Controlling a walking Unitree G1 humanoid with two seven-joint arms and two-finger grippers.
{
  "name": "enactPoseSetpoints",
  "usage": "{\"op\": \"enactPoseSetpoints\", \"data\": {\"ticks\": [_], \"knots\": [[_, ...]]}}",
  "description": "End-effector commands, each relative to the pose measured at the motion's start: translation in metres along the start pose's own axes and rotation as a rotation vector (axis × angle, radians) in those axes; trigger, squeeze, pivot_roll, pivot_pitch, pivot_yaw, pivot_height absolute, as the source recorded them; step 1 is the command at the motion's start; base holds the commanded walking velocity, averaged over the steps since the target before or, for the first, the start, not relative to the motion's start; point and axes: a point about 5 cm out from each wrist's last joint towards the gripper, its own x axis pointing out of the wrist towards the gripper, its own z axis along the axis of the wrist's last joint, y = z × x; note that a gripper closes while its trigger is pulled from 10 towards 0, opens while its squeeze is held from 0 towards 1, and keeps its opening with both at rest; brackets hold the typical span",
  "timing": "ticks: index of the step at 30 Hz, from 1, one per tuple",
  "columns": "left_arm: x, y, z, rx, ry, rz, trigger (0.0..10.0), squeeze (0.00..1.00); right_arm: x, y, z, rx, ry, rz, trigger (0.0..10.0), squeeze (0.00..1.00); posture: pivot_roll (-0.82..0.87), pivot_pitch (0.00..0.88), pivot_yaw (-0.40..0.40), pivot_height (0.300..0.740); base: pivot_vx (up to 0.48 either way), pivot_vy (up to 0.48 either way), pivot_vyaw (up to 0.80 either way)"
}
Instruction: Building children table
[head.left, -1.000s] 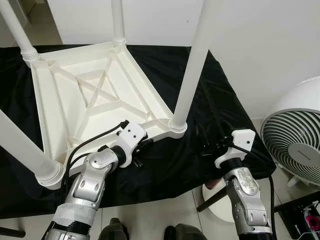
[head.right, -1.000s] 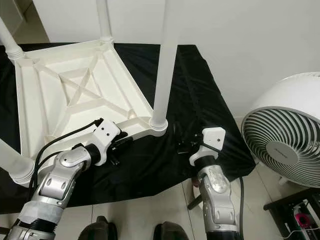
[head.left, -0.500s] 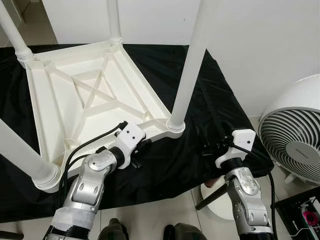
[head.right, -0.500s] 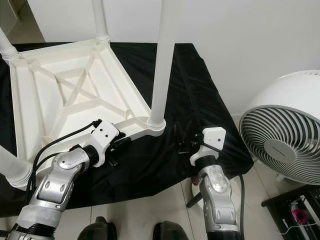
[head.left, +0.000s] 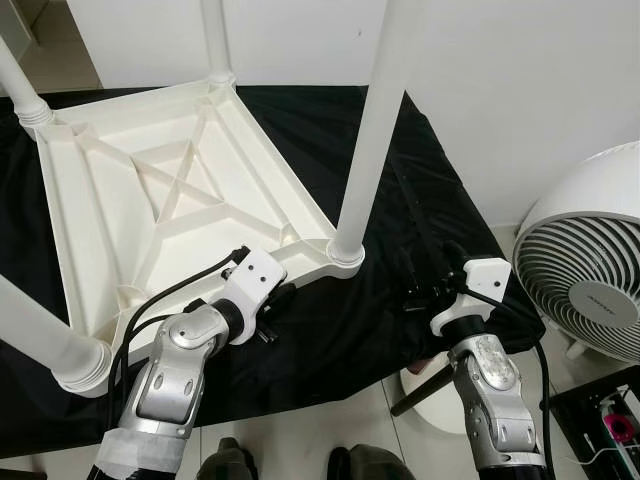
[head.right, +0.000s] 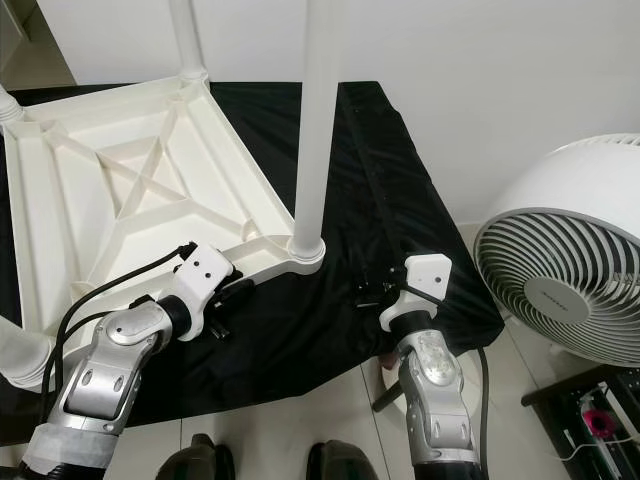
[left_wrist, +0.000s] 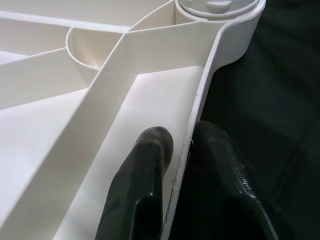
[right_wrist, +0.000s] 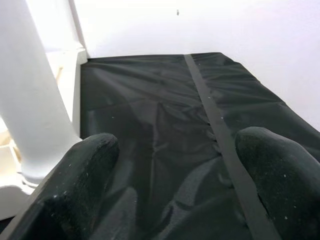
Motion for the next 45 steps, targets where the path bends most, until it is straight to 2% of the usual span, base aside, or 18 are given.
{"op": "enactPoseSetpoints", "data": {"ticks": [1, 2, 3, 6, 7, 8, 11, 12, 15, 16, 19, 23, 27, 31, 33, 45], "knots": [[-0.009, 0.018, -0.036, -0.042, 0.181, 0.24, 8.6, 0.0, 0.001, 0.002, -0.002, 0.005, 0.014, 0.002, 10.0, 0.0, 0.01, 0.085, -0.03, 0.74, 0.0, 0.0, 0.0], [-0.009, 0.018, -0.036, -0.042, 0.181, 0.24, 8.6, 0.0, 0.001, 0.002, -0.002, 0.005, 0.014, 0.002, 10.0, 0.0, 0.01, 0.085, -0.03, 0.74, 0.0, 0.0, 0.0], [-0.008, 0.018, -0.035, -0.028, 0.177, 0.234, 10.0, 0.0, 0.002, 0.003, -0.003, 0.005, 0.017, 0.006, 10.0, 0.0, 0.02, 0.084, -0.03, 0.74, 0.0, 0.0, 0.0], [-0.004, 0.019, -0.03, -0.058, 0.145, 0.222, 10.0, 0.02, 0.005, 0.005, -0.003, 0.005, 0.02, 0.014, 10.0, 0.0, 0.01, 0.084, -0.029, 0.74, 0.0, 0.0, 0.0], [-0.004, 0.02, -0.029, -0.084, 0.135, 0.224, 10.0, 0.93, 0.006, 0.006, -0.003, 0.004, 0.021, 0.015, 10.0, 0.0, 0.01, 0.083, -0.029, 0.74, 0.0, 0.0, 0.0], [-0.003, 0.018, -0.025, -0.079, 0.113, 0.194, 10.0, 1.0, 0.007, 0.005, -0.003, 0.002, 0.02, 0.015, 10.0, 0.0, 0.01, 0.083, -0.027, 0.74, 0.0, 0.0, 0.0], [-0.004, 0.016, -0.02, -0.053, 0.09, 0.16, 10.0, 1.0, 0.008, 0.004, -0.003, -0.001, 0.021, 0.013, 10.0, 0.0, 0.01, 0.085, -0.024, 0.74, 0.0, 0.0, 0.0], [-0.004, 0.014, -0.015, -0.033, 0.064, 0.139, 10.0, 0.22, 0.008, 0.004, -0.003, -0.003, 0.021, 0.014, 10.0, 0.0, 0.01, 0.086, -0.024, 0.74, 0.0, 0.0, 0.0], [-0.004, 0.013, -0.013, -0.024, 0.049, 0.13, 10.0, 0.22, 0.008, 0.004, -0.003, -0.005, 0.022, 0.015, 10.0, 0.0, 0.01, 0.086, -0.024, 0.74, 0.0, 0.0, 0.0], [-0.005, 0.011, -0.01, -0.032, 0.031, 0.112, 10.0, 0.0, 0.009, 0.004, -0.003, -0.006, 0.022, 0.015, 10.0, 0.0, 0.01, 0.088, -0.025, 0.74, 0.0, 0.0, 0.0], [-0.006, 0.008, -0.005, -0.037, -0.003, 0.082, 10.0, 0.0, 0.009, 0.005, -0.003, -0.005, 0.025, 0.023, 10.0, 0.0, 0.01, 0.09, -0.025, 0.74, 0.0, 0.0, 0.0], [-0.016, -0.004, 0.012, -0.009, -0.126, -0.048, 10.0, 0.0, 0.007, 0.011, -0.007, 0.006, 0.051, 0.118, 10.0, 0.0, 0.02, 0.092, -0.028, 0.74, 0.0, 0.0, 0.0], [-0.019, -0.007, 0.015, -0.007, -0.141, -0.083, 10.0, 0.0, 0.007, 0.012, -0.008, 0.012, 0.063, 0.16, 10.0, 0.0, 0.02, 0.091, -0.028, 0.74, 0.0, 0.0, 0.0], [-0.029, -0.018, 0.019, 0.017, -0.156, -0.214, 10.0, 0.0, 0.007, 0.011, -0.009, 0.001, 0.091, 0.262, 10.0, 0.0, 0.02, 0.088, -0.028, 0.74, 0.0, 0.0, 0.0], [-0.032, -0.021, 0.02, 0.02, -0.163, -0.243, 10.0, 0.0, 0.007, 0.011, -0.009, -0.007, 0.094, 0.29, 10.0, 0.0, 0.02, 0.089, -0.029, 0.74, 0.0, 0.0, 0.0], [-0.038, -0.019, 0.026, 0.031, -0.192, -0.276, 10.0, 0.0, 0.015, 0.005, -0.004, -0.036, 0.099, 0.419, 10.0, 0.0, 0.03, 0.078, -0.03, 0.74, 0.0, 0.0, 0.0]]}}
